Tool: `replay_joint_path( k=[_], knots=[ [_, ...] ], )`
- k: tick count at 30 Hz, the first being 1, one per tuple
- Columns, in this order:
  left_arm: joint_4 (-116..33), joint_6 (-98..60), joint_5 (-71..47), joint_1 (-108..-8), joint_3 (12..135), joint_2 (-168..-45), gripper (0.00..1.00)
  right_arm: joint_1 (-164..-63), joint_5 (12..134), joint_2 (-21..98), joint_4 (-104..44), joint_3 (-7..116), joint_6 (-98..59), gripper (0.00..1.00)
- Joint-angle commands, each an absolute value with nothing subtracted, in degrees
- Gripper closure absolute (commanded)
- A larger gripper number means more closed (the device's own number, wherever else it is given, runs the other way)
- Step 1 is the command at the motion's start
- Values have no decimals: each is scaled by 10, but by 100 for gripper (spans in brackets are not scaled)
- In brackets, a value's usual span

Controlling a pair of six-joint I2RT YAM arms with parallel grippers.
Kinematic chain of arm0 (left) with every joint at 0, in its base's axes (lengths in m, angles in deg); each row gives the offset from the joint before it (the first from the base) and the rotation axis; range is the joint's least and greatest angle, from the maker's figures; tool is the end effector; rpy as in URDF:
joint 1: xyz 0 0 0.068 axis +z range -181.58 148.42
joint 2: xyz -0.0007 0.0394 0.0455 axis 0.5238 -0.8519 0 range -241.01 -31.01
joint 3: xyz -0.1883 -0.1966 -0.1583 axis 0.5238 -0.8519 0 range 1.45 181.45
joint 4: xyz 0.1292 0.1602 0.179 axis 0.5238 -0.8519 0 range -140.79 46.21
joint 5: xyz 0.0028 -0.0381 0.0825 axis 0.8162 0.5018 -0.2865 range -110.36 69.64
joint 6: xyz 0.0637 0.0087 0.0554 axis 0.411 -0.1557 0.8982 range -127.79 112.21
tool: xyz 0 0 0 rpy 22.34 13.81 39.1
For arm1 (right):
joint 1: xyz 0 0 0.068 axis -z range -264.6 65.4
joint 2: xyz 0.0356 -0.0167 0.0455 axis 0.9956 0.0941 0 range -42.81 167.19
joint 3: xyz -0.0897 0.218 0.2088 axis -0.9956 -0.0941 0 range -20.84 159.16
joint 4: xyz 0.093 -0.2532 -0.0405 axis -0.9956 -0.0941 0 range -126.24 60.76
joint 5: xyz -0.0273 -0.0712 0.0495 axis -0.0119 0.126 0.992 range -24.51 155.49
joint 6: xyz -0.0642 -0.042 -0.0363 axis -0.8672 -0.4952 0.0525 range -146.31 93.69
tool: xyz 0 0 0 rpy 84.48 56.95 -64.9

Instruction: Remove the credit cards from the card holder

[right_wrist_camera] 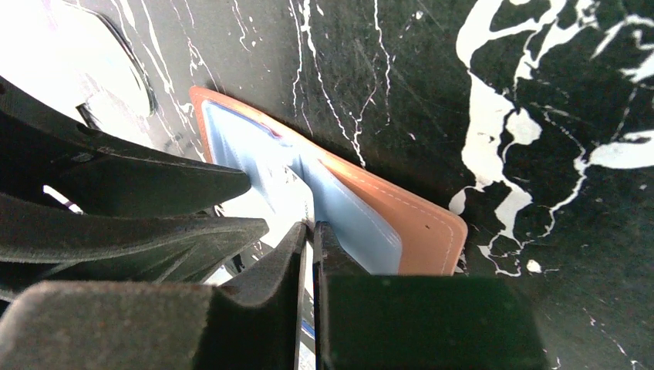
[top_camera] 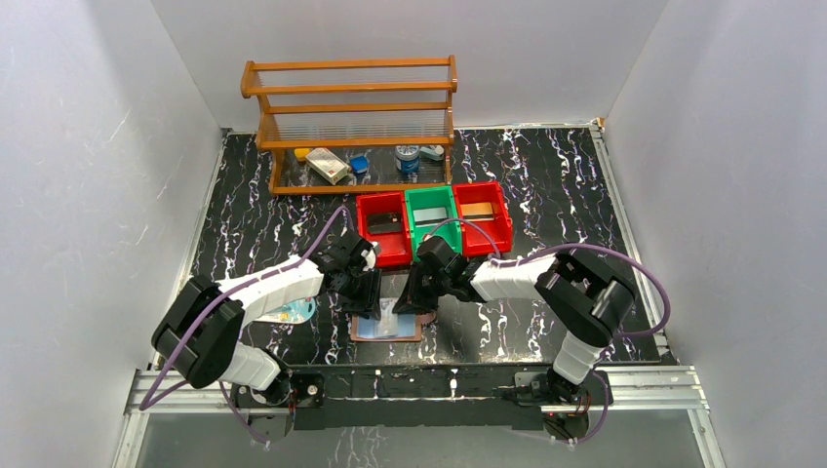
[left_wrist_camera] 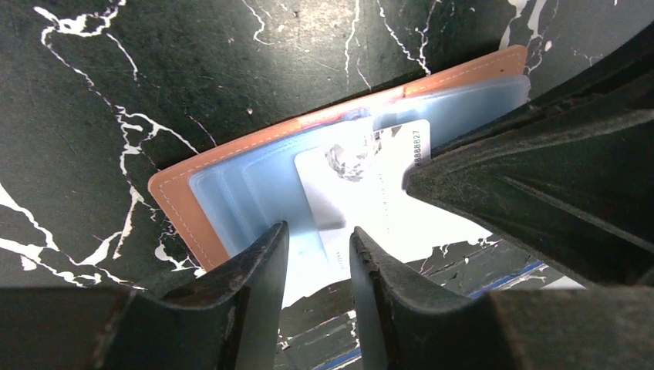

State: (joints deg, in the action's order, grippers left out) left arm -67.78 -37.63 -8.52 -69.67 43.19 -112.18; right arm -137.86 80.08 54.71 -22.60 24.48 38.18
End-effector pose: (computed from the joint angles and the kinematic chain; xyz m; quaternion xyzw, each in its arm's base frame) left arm 0.2072 -0.1819 0.1688 0.0932 0.9638 -0.2110 0.1336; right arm 0.2048 0.3056 0.1474 0.0420 0.9185 0.3819 0.0933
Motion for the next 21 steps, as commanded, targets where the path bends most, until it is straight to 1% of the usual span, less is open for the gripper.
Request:
replay_joint_path(
  k=[1,10,15,17,21],
  knots=[
    [-718,-372,-109,-699,427,-1108,63,-1376,799,543,-219,236,389,87],
    [-722,-417,-113,-699,454,-1073,50,-1375,760,535,-260,235,386,86],
    [-729,-423,-124,-699,470,-1052,43,-1376,760,535,-263,232,388,87],
    [-732,-422,-127,-699,486,-1051,38,-1376,762,538,-262,232,390,87],
    [-714,-429,-156,-699,488,-1023,38,-1375,762,533,-277,237,375,87]
  ],
)
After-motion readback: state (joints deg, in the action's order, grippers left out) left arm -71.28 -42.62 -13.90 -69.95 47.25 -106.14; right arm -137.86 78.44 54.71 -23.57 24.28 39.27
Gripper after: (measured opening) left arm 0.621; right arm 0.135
